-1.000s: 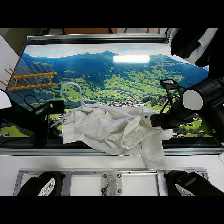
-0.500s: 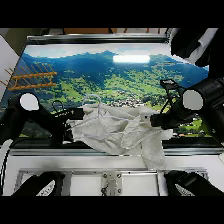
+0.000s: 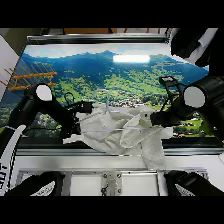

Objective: Fold the clothes and pants, and hang the long-sleeved shirts on hangers.

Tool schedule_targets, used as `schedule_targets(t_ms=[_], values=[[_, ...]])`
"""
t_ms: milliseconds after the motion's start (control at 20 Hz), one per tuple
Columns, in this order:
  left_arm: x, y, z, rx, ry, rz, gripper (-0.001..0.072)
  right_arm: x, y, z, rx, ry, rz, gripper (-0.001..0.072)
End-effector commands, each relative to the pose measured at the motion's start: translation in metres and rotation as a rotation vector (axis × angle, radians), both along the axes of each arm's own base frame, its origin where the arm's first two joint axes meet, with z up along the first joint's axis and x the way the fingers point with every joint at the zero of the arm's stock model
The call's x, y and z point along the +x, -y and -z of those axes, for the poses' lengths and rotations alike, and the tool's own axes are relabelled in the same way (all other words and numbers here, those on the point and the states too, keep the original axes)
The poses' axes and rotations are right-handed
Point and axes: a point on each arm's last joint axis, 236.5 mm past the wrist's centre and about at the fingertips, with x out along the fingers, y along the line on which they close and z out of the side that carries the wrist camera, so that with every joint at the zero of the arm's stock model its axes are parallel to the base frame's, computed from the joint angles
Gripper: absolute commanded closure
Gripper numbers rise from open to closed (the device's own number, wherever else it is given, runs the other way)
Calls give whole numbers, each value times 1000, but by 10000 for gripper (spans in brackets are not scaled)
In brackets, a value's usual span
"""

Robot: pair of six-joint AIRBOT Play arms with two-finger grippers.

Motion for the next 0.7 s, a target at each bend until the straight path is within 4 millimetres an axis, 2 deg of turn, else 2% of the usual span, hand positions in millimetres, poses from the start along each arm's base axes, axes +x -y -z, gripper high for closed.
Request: schedule_targets(t_ms=[0,100,350,400,650], values=[[12,36,-3,-143,33,18,689,16,-6,-15,14,46,-25,686],[18,40,1,-154,37,3,689,28,-13,-26,26,77,-50,685],[16,40,12,-152,-8,22,689,49,-26,-47,49,138,-92,686],[16,40,12,-153,-4,30,689,51,-24,-49,40,142,-99,686],[20,32,0,-163,37,4,689,68,12,-53,-108,210,-39,686]])
